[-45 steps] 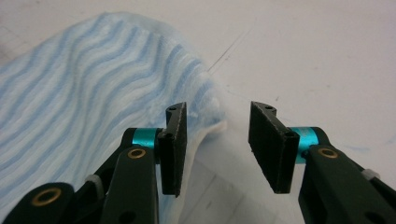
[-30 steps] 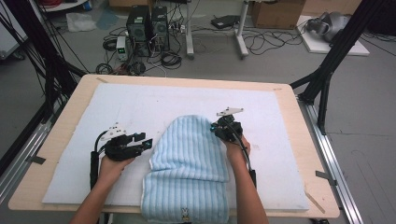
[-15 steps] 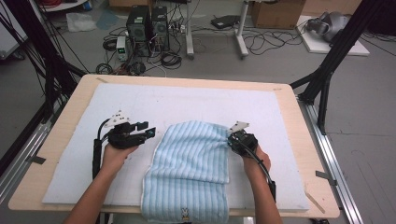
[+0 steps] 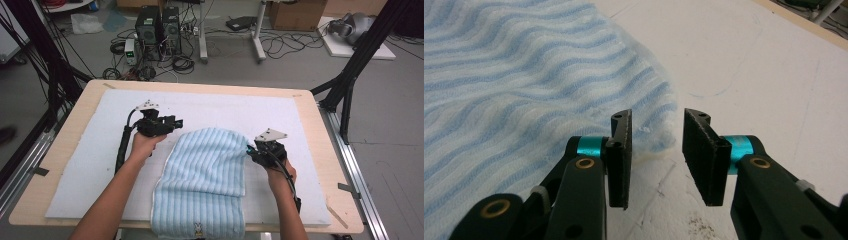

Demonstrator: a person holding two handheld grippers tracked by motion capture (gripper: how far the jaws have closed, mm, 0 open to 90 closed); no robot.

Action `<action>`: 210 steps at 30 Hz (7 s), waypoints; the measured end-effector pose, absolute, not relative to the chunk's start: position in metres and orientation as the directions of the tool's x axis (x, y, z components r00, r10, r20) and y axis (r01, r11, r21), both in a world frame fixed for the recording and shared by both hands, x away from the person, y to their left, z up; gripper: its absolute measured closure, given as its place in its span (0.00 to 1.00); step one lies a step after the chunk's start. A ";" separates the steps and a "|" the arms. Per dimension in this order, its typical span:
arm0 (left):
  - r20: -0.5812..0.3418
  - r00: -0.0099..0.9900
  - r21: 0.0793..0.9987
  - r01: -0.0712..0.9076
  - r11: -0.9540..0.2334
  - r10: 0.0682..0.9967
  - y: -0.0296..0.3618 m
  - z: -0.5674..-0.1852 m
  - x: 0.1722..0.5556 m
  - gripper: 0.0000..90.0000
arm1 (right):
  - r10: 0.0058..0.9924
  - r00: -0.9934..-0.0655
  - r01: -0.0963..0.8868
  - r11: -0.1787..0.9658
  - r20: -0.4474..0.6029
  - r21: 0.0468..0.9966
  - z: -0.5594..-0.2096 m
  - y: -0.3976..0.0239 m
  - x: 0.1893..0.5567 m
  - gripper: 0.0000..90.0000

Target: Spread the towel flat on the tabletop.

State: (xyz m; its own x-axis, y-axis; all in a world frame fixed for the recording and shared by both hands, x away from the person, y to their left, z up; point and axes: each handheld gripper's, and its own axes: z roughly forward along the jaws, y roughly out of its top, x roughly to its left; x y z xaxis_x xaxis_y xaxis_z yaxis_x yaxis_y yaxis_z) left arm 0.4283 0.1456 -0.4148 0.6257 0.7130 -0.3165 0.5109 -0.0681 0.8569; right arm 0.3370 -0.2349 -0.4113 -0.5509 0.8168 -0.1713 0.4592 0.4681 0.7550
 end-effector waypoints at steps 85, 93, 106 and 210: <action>-0.232 0.508 0.893 0.450 -0.026 0.829 0.176 -0.428 0.413 0.54 | 0.770 -0.637 0.560 0.499 -0.042 0.661 -0.429 -0.189 0.352 0.97; -0.278 0.507 0.868 0.497 -0.013 0.816 0.163 -0.435 0.422 0.55 | 0.769 -0.638 0.544 0.485 -0.038 0.685 -0.428 -0.208 0.340 0.81; -0.269 0.455 0.795 0.602 -0.071 0.849 0.145 -0.452 0.459 0.56 | 0.814 -0.581 0.514 0.374 -0.008 0.772 -0.416 -0.223 0.342 0.65; -0.131 0.373 0.796 0.592 -0.127 0.919 0.157 -0.452 0.457 0.99 | 0.864 -0.503 0.620 0.362 -0.001 0.696 -0.441 -0.190 0.440 0.97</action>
